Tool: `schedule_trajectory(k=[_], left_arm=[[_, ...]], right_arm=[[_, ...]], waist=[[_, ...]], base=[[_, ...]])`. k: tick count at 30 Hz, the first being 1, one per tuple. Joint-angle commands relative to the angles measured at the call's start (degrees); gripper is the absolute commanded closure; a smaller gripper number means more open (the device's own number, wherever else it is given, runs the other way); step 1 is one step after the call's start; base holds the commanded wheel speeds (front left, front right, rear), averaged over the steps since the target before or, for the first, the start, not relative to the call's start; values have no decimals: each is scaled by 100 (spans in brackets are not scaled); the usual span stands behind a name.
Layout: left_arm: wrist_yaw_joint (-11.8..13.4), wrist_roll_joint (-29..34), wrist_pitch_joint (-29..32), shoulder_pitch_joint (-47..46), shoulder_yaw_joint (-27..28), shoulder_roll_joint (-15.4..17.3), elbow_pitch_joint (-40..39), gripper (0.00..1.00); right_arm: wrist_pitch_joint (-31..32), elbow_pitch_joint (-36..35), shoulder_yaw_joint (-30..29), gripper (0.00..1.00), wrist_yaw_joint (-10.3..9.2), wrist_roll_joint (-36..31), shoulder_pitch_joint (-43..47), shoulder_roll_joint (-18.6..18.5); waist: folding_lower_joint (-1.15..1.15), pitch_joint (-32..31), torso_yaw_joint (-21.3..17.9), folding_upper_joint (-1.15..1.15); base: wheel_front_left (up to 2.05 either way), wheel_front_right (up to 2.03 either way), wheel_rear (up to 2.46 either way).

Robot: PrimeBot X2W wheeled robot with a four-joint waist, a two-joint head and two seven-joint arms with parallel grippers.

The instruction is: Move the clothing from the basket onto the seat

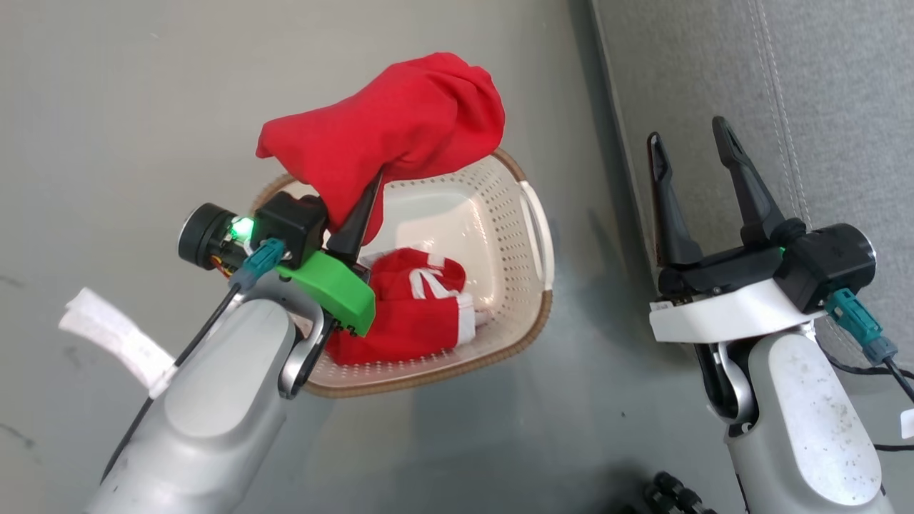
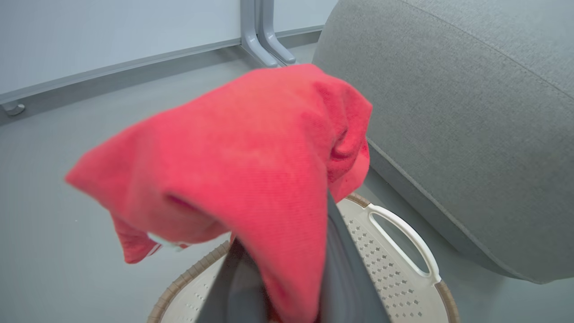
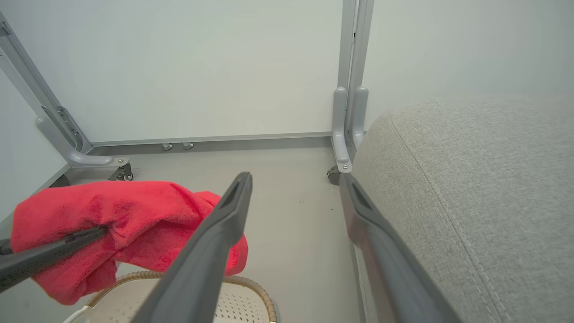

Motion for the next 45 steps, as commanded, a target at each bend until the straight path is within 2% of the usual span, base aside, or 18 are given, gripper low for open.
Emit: schedule_trajectory(k=[1, 12, 20, 30, 45], left_arm=[[34, 69, -18, 181, 139, 13, -205, 100], [-133, 462, -18, 1036, 1343, -128, -1842, 100], [-383, 617, -11, 1414, 1847, -323, -2613, 100], [-523, 679, -12, 2057, 1934, -427, -3189, 100], [-469, 609, 3, 3064, 1855, -334, -3337, 100]], right_arm=[[-15, 29, -31, 0, 0, -58, 116, -18], [248, -21, -142, 0, 0, -146, 527, -17], [433, -56, -67, 0, 0, -103, 867, -17], [632, -156, 60, 0, 0, -4, 1404, -16], [885, -414, 41, 0, 0, 130, 2140, -16]], waist=[[0, -648, 591, 0], [0, -1391, 960, 0], [0, -1939, 1031, 0], [0, -2643, 1039, 0], [0, -3370, 1098, 0]], base=[[0, 0, 0], [0, 0, 0], [0, 0, 0], [0, 0, 0], [0, 0, 0]])
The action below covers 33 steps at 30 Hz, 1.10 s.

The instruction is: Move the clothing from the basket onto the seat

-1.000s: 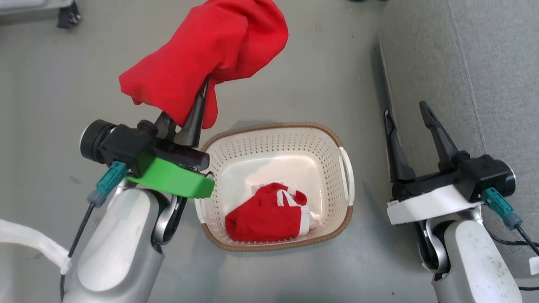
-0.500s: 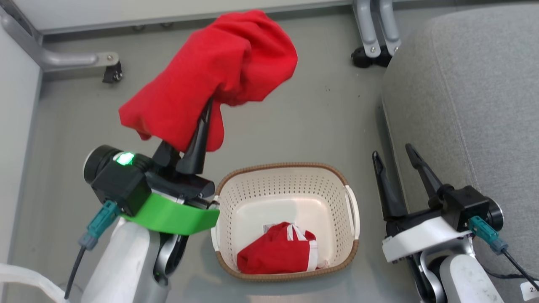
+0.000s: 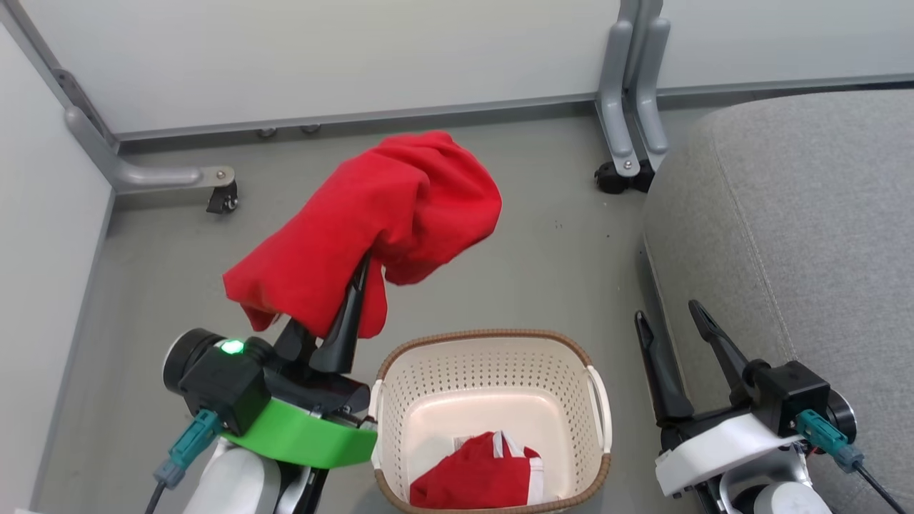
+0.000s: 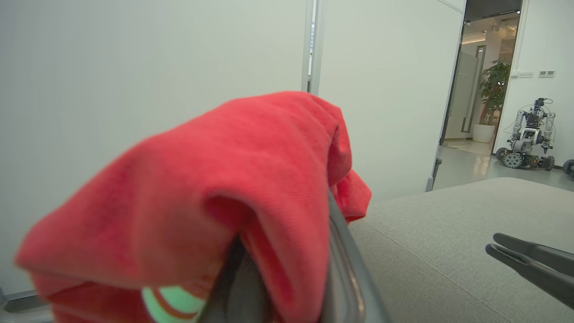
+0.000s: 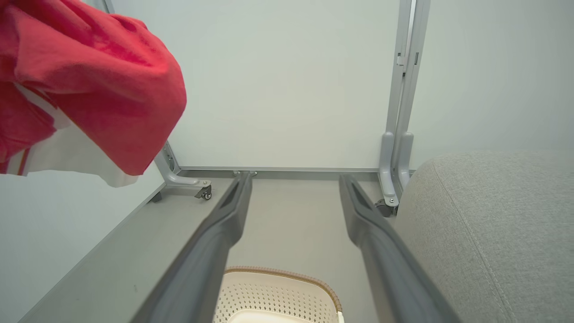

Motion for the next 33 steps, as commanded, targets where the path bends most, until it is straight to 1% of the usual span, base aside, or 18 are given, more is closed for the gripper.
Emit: schedule_trajectory(k=[1, 12, 23, 28, 33], left_arm=[[25, 4, 16, 104, -7, 34, -6, 100], [101, -30, 98, 246, -65, 94, -74, 100], [130, -81, 114, 219, -124, 103, -77, 100], [124, -80, 137, 168, -168, 119, -74, 100], [122, -79, 161, 137, -211, 125, -81, 100]], right_arm=[[25, -42, -16, 0, 0, 27, 99, -14], [105, -193, -69, 0, 0, 30, 255, -15], [135, -176, -18, 0, 0, 54, 246, -15], [158, -195, 154, 0, 0, -46, 115, -14], [200, -164, 613, 0, 0, -35, -169, -99]], waist=[[1, -123, 32, 0], [1, -216, 31, 0], [1, -250, 51, 0], [1, -237, 61, 0], [1, -182, 65, 0]], base=[[0, 0, 0], [0, 0, 0], [0, 0, 0], [0, 0, 0], [0, 0, 0]])
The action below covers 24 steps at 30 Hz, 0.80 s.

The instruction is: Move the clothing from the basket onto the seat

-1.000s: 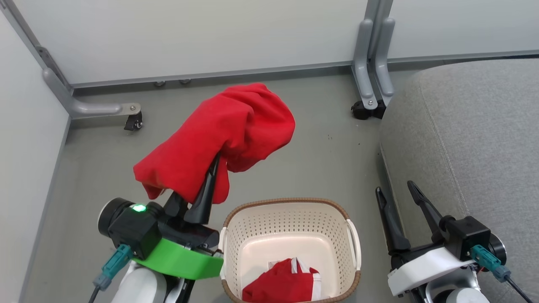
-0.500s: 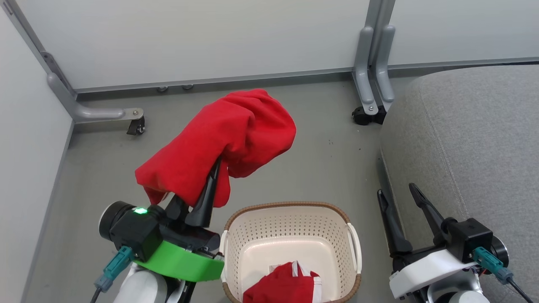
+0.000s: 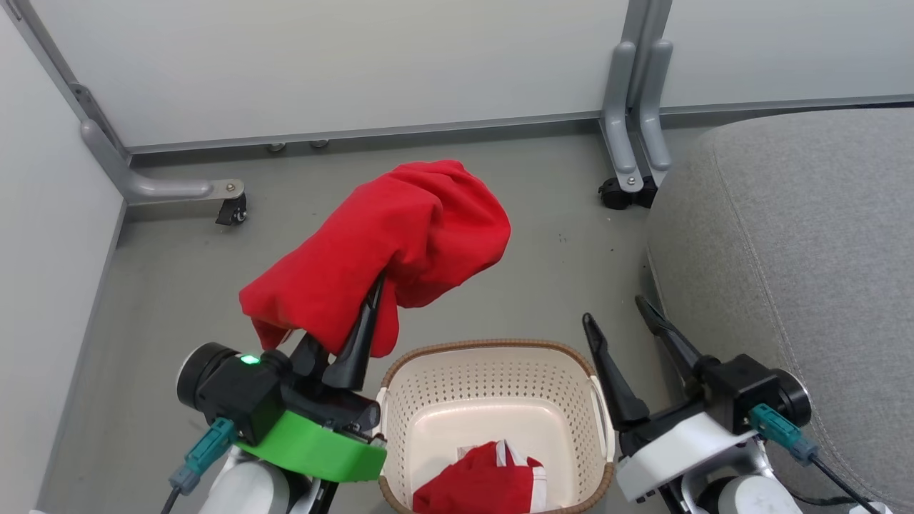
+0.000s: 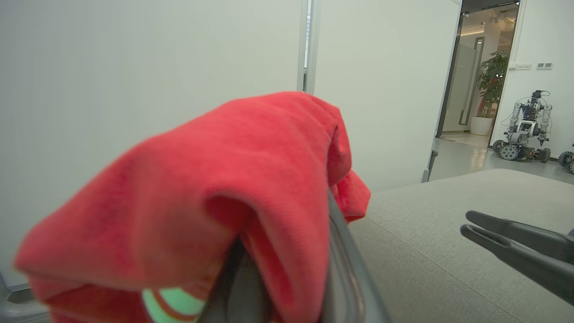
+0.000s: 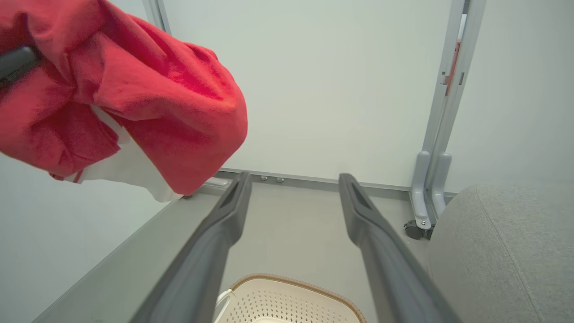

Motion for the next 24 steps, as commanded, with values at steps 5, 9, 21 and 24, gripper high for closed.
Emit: schedule_trajectory(k=[5, 9, 21, 24], left_arm=[[-13, -13, 30, -113, -123, -11, -49, 100], [-46, -18, 30, -217, -248, -29, -34, 100], [-99, -73, -20, -395, -529, -97, 110, 100], [-114, -91, -20, -428, -613, -102, 127, 100]], right_arm=[[40, 207, 574, 0, 0, 203, -506, -246], [-15, 372, 982, 0, 0, 292, -888, -407], [-127, 861, 1888, 0, 0, 637, -1843, -527], [-190, 1081, 1993, 0, 0, 684, -2062, -476]], waist=[[0, 107, 89, 0], [0, 199, 208, 0], [0, 330, 470, 0], [0, 341, 519, 0]], base=[[0, 0, 0], [0, 0, 0], [0, 0, 0], [0, 0, 0]])
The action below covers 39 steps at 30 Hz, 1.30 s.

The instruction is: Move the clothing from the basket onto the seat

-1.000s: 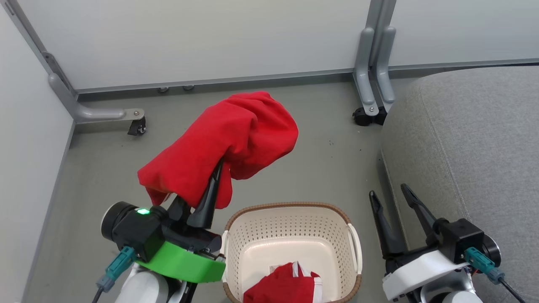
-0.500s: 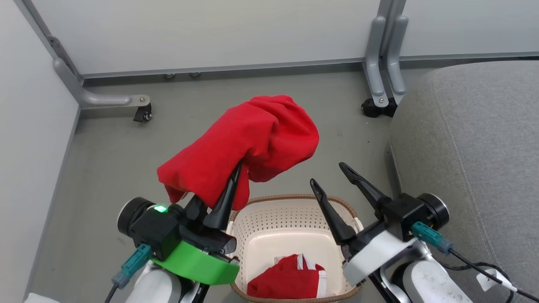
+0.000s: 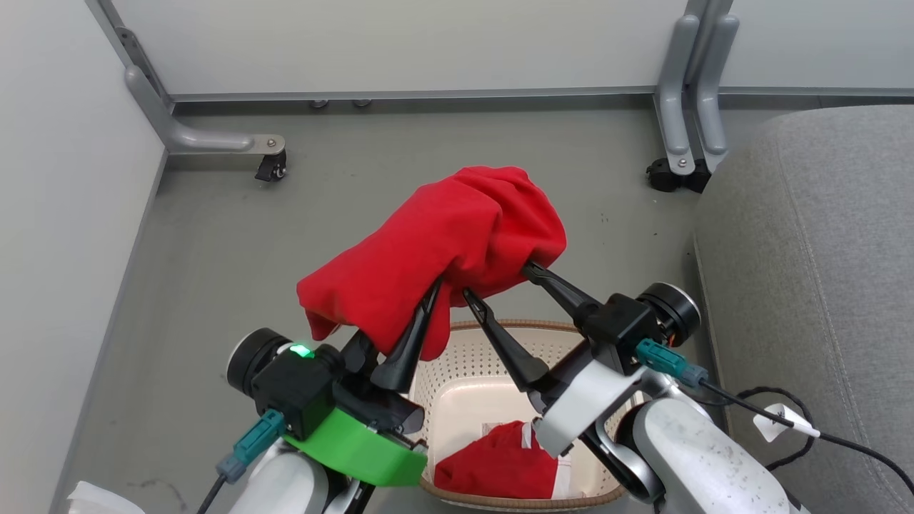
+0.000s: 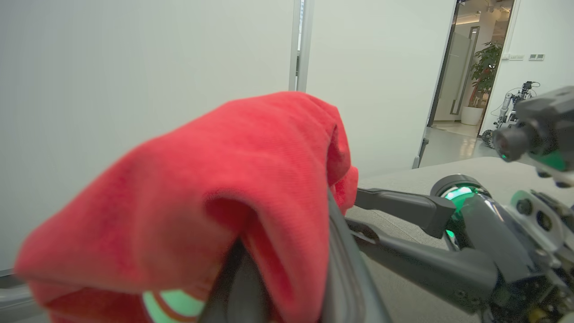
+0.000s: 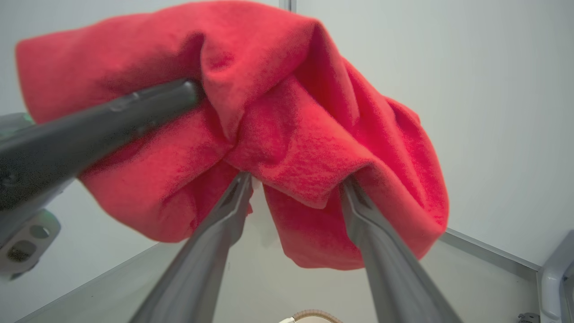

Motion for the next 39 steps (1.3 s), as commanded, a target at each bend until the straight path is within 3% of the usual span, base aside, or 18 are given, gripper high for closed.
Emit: schedule_trajectory(k=[1, 21, 23, 24, 25, 39], left_arm=[[-33, -44, -23, -114, -25, -7, -3, 100], [-71, -220, 44, -261, -499, 44, 52, 100], [-72, -244, 46, -271, -510, 50, 63, 100], [-73, -251, 48, -275, -514, 51, 68, 100], [-72, -264, 53, -278, -519, 58, 74, 100], [6, -293, 29, -273, -535, 110, 110, 100]], right_arm=[[-65, 94, 35, 0, 0, 17, -146, 11], [-551, 1495, 567, 0, 0, -79, -1232, 373], [-604, 1561, 606, 18, 0, -86, -1283, 391], [-629, 1586, 631, 52, 0, -66, -1296, 399], [-667, 1602, 651, 100, 0, -65, -1326, 402], [-829, 1776, 826, 100, 0, 334, -1394, 389]], waist=[[0, 11, 34, 0], [0, 65, 195, 0], [0, 64, 199, 0], [0, 64, 200, 0], [0, 63, 200, 0], [0, 19, 168, 0]], base=[[0, 0, 0], [0, 0, 0], [0, 0, 0], [0, 0, 0], [0, 0, 0], [0, 0, 0]])
